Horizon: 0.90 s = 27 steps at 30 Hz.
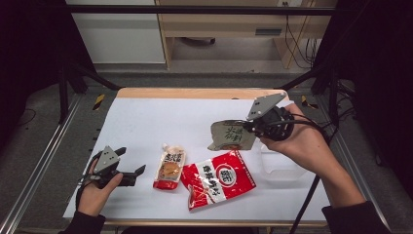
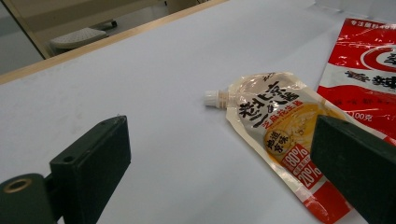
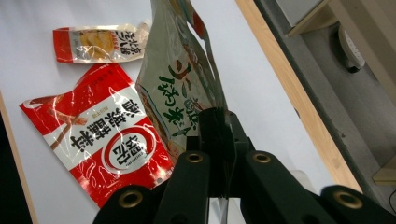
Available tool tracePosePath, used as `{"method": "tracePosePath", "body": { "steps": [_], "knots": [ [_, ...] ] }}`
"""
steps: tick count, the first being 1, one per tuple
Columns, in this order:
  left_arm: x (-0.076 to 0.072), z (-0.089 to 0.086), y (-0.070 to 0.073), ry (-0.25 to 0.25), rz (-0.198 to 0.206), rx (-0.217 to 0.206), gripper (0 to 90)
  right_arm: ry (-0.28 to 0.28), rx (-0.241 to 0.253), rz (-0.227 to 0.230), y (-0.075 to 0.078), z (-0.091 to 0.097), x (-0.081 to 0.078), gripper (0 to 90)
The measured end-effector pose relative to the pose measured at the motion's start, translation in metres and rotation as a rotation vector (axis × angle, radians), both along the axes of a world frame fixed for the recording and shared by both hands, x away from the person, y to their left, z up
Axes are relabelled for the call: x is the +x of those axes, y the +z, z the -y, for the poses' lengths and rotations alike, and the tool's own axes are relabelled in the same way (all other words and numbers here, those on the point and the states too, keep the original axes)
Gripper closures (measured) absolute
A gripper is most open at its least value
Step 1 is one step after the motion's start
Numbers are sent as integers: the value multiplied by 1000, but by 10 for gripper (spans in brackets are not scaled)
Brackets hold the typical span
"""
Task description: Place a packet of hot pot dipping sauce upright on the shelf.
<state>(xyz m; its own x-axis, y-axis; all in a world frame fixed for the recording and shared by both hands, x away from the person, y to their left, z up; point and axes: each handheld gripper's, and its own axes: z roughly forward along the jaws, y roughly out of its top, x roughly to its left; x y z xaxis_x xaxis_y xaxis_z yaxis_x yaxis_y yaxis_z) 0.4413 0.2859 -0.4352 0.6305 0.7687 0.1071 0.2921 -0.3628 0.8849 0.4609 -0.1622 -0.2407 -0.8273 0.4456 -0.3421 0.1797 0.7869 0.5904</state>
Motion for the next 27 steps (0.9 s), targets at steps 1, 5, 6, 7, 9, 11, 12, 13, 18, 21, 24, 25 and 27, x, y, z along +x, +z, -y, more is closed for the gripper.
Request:
{"method": "tracePosePath", "body": {
  "steps": [1,5,6,7,9,11,12,13,18,21,24,25,27],
  "knots": [
    [0,0,0,0,1,0,49,-5,0,4,1,3,0,900],
    [0,0,0,1,1,-2,49,-37,10,10,5,17,-3,900],
    [0,0,0,1,1,-2,49,-37,10,10,5,17,-3,900],
    [0,0,0,2,1,-1,49,-49,12,13,6,23,-4,900],
    [0,0,0,3,0,-1,49,-63,16,17,7,30,-6,900],
    [0,0,0,2,0,-1,49,-70,13,19,8,36,-6,900],
    [0,0,0,2,0,-1,49,-72,15,19,8,38,-6,900],
    [-1,0,0,2,0,0,49,-77,16,19,8,41,-6,900],
    [-1,1,0,1,2,3,49,-97,21,22,7,52,-3,900],
    [-1,0,0,3,5,1,48,-116,26,26,4,61,3,900],
    [-1,0,0,3,5,2,49,-126,24,31,2,66,6,900],
    [-1,-1,0,3,2,0,48,-134,22,40,0,70,9,900],
    [-1,-1,0,3,2,0,48,-137,19,44,-2,72,11,900]
  ]
}}
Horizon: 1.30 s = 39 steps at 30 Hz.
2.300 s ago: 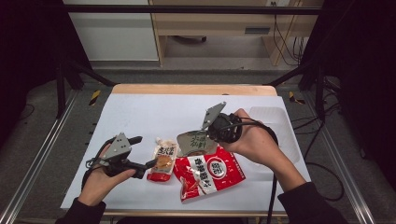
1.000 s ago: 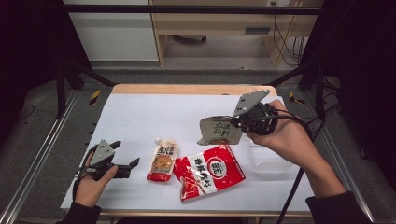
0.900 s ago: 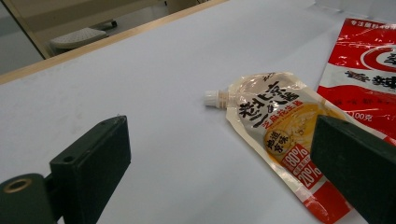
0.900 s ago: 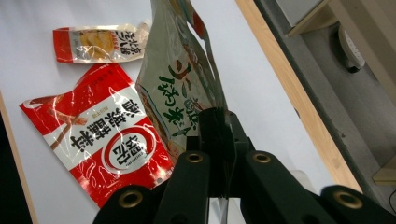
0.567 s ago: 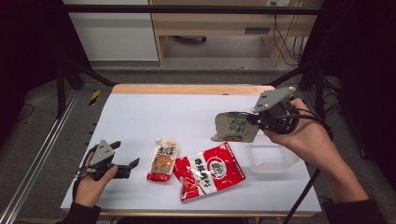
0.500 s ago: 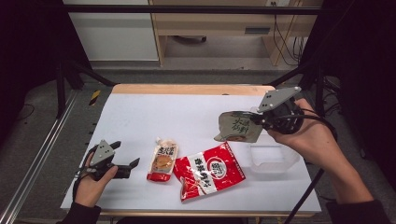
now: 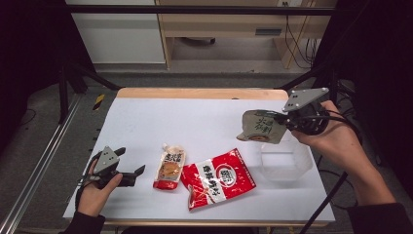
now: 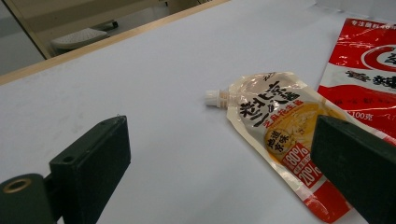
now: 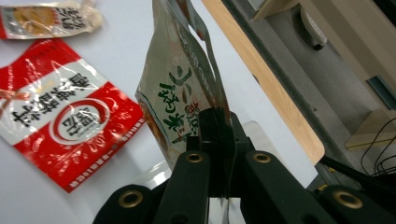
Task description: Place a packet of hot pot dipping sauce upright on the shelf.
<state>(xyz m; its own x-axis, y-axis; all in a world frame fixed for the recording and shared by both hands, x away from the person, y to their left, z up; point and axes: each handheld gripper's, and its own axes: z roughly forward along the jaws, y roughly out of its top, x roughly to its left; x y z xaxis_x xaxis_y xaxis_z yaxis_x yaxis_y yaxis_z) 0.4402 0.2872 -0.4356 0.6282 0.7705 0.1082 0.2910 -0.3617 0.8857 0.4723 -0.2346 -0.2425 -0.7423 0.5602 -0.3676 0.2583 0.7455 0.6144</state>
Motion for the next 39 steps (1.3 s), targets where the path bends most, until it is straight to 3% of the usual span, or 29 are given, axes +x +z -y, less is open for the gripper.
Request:
{"method": "tracePosePath", "body": {
  "steps": [7,10,18,31,39],
  "knots": [
    [-6,-5,0,21,4,-16,47,-20,-10,27,-13,24,21,900],
    [-8,-8,0,37,8,-26,47,-47,1,43,-19,41,36,900],
    [-12,-9,0,45,8,-25,47,-101,5,88,-32,62,61,900],
    [-12,-9,0,44,5,-30,47,-110,-7,103,-43,67,79,900],
    [-12,-8,-1,40,-2,-28,47,-141,-4,84,-61,72,90,900]
  ]
}}
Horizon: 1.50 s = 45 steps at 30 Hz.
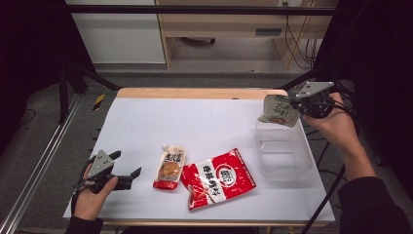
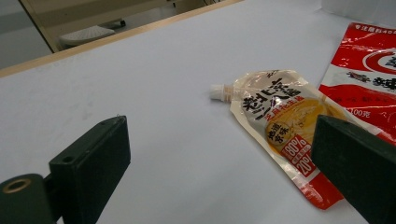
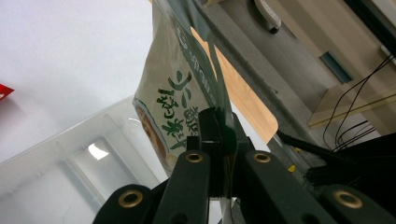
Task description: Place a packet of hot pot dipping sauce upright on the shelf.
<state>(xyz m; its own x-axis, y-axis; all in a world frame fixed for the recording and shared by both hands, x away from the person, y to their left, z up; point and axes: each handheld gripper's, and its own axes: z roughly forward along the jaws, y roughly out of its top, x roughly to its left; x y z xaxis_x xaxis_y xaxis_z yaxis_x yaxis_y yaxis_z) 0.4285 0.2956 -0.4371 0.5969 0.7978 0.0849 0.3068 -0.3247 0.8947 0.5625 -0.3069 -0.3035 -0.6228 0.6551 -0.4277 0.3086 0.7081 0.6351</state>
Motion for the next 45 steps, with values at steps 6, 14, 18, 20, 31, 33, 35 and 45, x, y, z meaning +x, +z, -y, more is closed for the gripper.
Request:
{"method": "tracePosePath", "body": {
  "steps": [6,14,18,20,31,33,35,45],
  "knots": [
    [0,0,0,-1,0,1,47,-14,0,-28,-11,4,5,900],
    [0,1,0,-2,1,3,47,-22,-6,-53,-25,3,7,900],
    [0,1,-1,-6,-3,7,47,-29,16,-75,-33,4,9,900],
    [0,2,-1,-7,-2,8,47,-36,14,-80,-35,3,9,900],
    [0,1,0,-5,0,4,47,-101,63,-130,-48,4,22,886],
    [0,1,0,-6,0,5,47,-108,70,-133,-49,5,22,870],
    [0,1,0,-9,-1,7,47,-132,74,-134,-50,8,23,825],
    [0,1,0,-8,-1,8,47,-197,88,-118,-51,9,24,550]
  ]
}}
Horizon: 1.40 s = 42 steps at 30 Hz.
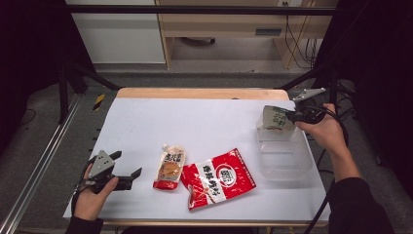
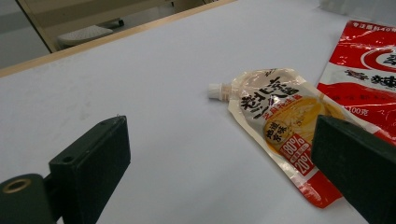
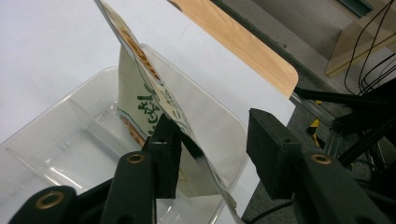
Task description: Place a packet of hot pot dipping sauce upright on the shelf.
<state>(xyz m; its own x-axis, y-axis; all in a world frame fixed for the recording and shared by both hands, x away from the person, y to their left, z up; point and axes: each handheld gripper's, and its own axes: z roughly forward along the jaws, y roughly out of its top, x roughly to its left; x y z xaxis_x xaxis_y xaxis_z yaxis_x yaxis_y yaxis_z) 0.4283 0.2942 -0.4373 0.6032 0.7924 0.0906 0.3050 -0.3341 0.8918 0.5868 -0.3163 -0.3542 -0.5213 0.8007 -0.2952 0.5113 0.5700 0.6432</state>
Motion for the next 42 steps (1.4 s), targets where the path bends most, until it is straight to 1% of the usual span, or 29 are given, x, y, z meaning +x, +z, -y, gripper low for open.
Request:
{"method": "tracePosePath", "body": {
  "steps": [2,3,5,9,12,15,16,17,21,23,25,26,27,28,29,32,33,35,38,39,40,41,42],
  "knots": [
    [0,0,0,-1,0,1,47,-20,2,13,1,1,1,543],
    [0,0,0,-1,0,1,47,-20,2,13,1,1,1,543],
    [0,0,0,-1,-1,1,47,-41,15,22,3,2,1,535],
    [0,0,0,-1,0,1,47,-50,20,27,2,4,3,534],
    [0,0,0,-2,-1,2,47,-70,24,25,2,5,4,515],
    [0,1,0,-3,0,3,47,-76,29,25,1,5,5,498],
    [0,1,0,-3,-1,3,47,-78,29,26,1,4,5,480],
    [0,0,0,-3,-1,3,47,-78,23,43,3,4,4,447],
    [0,1,0,-3,0,3,47,-73,34,72,7,4,1,349],
    [0,1,0,-3,-1,4,47,-72,41,80,9,4,-2,289],
    [0,1,0,-5,-2,5,47,-72,57,78,11,5,-4,233],
    [0,1,0,-5,-2,5,46,-69,58,78,13,5,-6,214],
    [0,1,0,-5,-2,5,46,-69,58,78,13,5,-6,214],
    [0,1,0,-5,-3,6,45,-63,63,94,16,5,-10,180],
    [0,1,0,-5,-3,6,45,-63,73,95,18,4,-12,165],
    [0,1,0,-5,-4,7,45,-42,82,111,25,2,-20,141],
    [0,1,0,-5,-4,7,44,-42,82,111,25,2,-20,141],
    [0,1,-1,-6,-5,9,44,-27,91,116,31,-1,-28,117],
    [0,2,-1,-8,-6,10,44,-8,97,139,40,-6,-37,101],
    [0,2,-1,-8,-6,10,44,-8,97,139,40,-6,-37,101],
    [0,2,-1,-8,-6,10,44,-1,99,149,44,-8,-41,101],
    [0,2,-1,-7,-7,10,44,8,96,174,51,-12,-49,93],
    [0,2,-1,-7,-6,10,44,15,97,182,55,-15,-53,85]
  ]
}}
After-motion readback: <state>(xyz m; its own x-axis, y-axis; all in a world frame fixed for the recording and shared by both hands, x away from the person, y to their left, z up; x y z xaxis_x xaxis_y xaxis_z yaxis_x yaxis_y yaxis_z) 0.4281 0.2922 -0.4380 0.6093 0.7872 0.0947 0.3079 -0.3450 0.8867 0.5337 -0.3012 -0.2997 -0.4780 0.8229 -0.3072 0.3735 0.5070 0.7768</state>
